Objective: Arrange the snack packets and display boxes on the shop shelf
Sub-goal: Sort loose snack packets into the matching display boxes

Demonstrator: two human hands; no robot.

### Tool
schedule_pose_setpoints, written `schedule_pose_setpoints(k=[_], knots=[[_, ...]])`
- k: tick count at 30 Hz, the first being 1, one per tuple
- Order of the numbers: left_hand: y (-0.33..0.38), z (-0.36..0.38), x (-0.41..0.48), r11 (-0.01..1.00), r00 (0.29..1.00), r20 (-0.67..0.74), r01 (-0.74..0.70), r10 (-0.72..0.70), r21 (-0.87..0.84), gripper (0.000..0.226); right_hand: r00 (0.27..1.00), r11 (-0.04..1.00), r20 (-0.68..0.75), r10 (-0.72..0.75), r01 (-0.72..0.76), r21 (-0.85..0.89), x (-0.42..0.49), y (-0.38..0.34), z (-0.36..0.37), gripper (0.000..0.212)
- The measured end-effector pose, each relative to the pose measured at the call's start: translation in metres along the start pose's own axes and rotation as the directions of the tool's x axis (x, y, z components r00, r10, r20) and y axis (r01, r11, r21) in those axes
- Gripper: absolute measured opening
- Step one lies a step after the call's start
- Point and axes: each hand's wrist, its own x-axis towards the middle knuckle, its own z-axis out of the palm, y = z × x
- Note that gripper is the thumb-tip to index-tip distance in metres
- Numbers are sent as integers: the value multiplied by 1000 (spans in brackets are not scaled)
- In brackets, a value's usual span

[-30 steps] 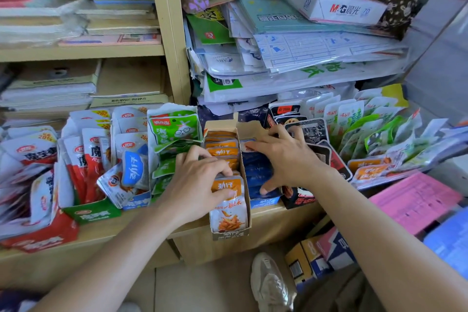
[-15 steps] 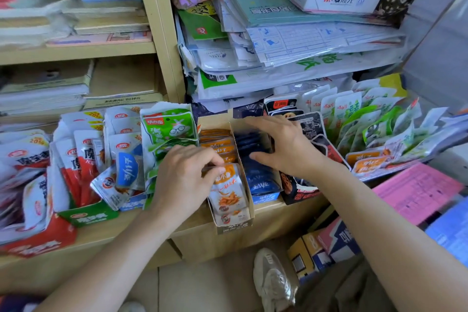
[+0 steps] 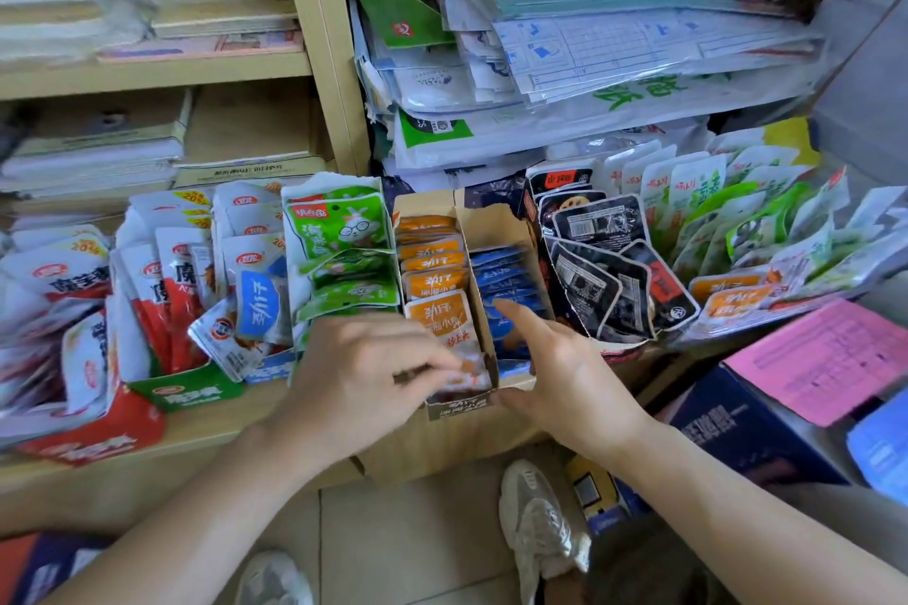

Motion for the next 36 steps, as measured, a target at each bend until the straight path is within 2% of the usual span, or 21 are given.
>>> schedule_pose_setpoints(k=[5, 9, 11, 13, 15, 17, 19, 21, 23, 25, 29, 32, 34, 36], knots=[[7, -1, -18, 997, 997, 24, -76, 76, -19, 2, 998, 997, 15, -59, 60, -41, 3, 1, 5, 98], [-4, 0, -10, 998, 997, -51, 55, -55, 7, 6, 998, 997, -6, -66, 66, -32, 7, 3, 8, 96], [-10, 3, 2, 978, 982, -84, 178, -170, 107, 15, 998, 998, -12, -57, 57, -11, 8, 3, 8, 97], [-18, 10, 17, 920, 961, -77, 275, -264, 279, 32, 998, 998, -28, -60, 60, -7, 8, 2, 9, 102], [-24, 16, 29, 860, 947, -54, 311, -317, 405, 42, 995, 994, -44, -91, 88, -67, 8, 1, 11, 112], [-26, 18, 36, 828, 932, -39, 340, -361, 445, 46, 984, 975, -83, -158, 143, -169, 9, -1, 13, 116], [-27, 15, 36, 842, 929, -43, 352, -368, 410, 44, 960, 925, -101, -262, 220, -309, 13, -3, 17, 109], [-27, 6, 32, 882, 932, -41, 355, -361, 310, 36, 934, 854, -88, -345, 274, -443, 16, -4, 24, 92], [-27, -7, 25, 900, 930, -60, 367, -363, 236, 29, 938, 828, -97, -334, 243, -505, 20, -2, 32, 79], [-30, -23, 15, 895, 921, -107, 390, -375, 217, 25, 954, 834, -109, -278, 183, -521, 25, -1, 35, 75], [-39, -58, -7, 824, 879, -181, 477, -441, 306, 20, 978, 828, -60, -198, 134, -545, 30, -6, 31, 74], [-44, -77, -22, 752, 850, -168, 522, -500, 402, 22, 982, 833, -42, -186, 135, -536, 32, -20, 21, 58], [-42, -88, -30, 725, 836, -188, 543, -516, 424, 25, 979, 847, -79, -186, 119, -518, 38, -36, 13, 46], [-40, -100, -38, 683, 810, -218, 579, -545, 446, 29, 954, 906, -201, -224, 127, -404, 43, -54, 8, 32]])
